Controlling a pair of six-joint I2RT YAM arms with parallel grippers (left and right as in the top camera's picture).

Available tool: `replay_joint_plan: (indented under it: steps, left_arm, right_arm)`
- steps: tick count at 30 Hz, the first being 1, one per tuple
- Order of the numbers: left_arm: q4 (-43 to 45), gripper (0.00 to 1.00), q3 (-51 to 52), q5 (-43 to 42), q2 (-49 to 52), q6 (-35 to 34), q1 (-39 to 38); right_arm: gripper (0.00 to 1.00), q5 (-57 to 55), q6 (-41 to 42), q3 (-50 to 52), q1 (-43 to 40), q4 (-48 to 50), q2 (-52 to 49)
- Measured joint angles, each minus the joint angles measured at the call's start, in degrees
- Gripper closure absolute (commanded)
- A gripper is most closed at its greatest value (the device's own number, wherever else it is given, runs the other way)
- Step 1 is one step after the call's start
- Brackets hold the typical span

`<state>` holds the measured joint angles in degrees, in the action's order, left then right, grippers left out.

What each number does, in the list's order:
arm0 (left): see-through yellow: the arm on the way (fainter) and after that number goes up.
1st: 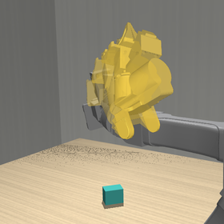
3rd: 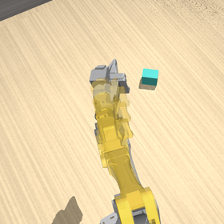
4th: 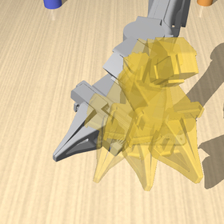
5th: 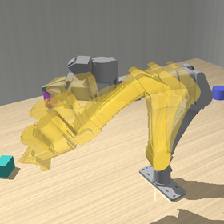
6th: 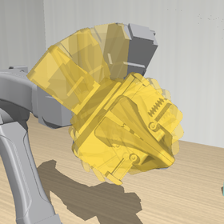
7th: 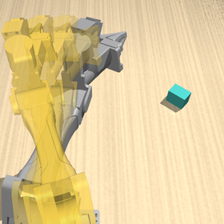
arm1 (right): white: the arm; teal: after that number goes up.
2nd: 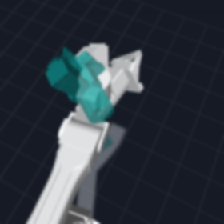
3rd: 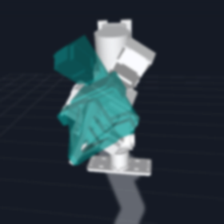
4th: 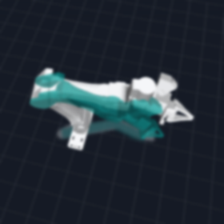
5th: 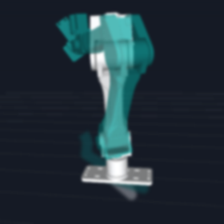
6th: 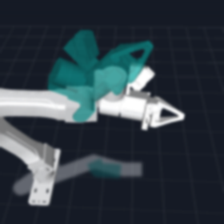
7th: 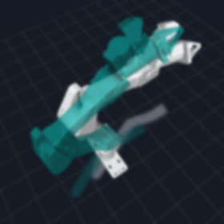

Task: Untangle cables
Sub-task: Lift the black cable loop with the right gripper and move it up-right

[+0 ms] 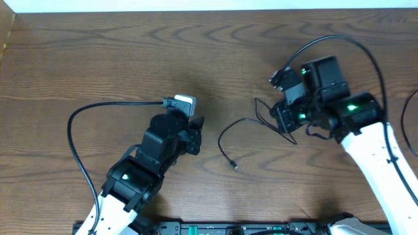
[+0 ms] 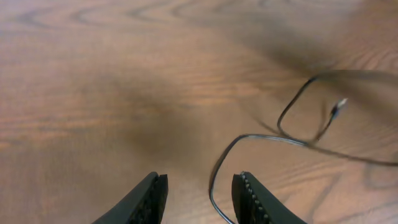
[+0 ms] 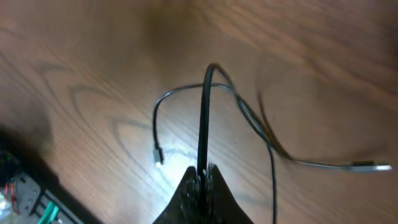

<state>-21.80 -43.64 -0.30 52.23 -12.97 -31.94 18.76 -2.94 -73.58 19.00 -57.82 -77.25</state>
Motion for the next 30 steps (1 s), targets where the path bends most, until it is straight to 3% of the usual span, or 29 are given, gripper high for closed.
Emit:
replay_joint_plan:
  steps: [14, 30]
  left_arm:
    - [-3.9, 0.62, 0.0, -4.3, 1.2, -2.2, 0.0]
    - [-4.6, 0.62, 0.0, -4.4, 2.4, -2.0, 0.0]
  right_arm:
    - [0.99, -0.8, 2.6, -9.8, -0.6, -5.3, 0.1]
    - [0.99, -5.2, 2.5, -12.3, -0.6, -4.7, 0.1]
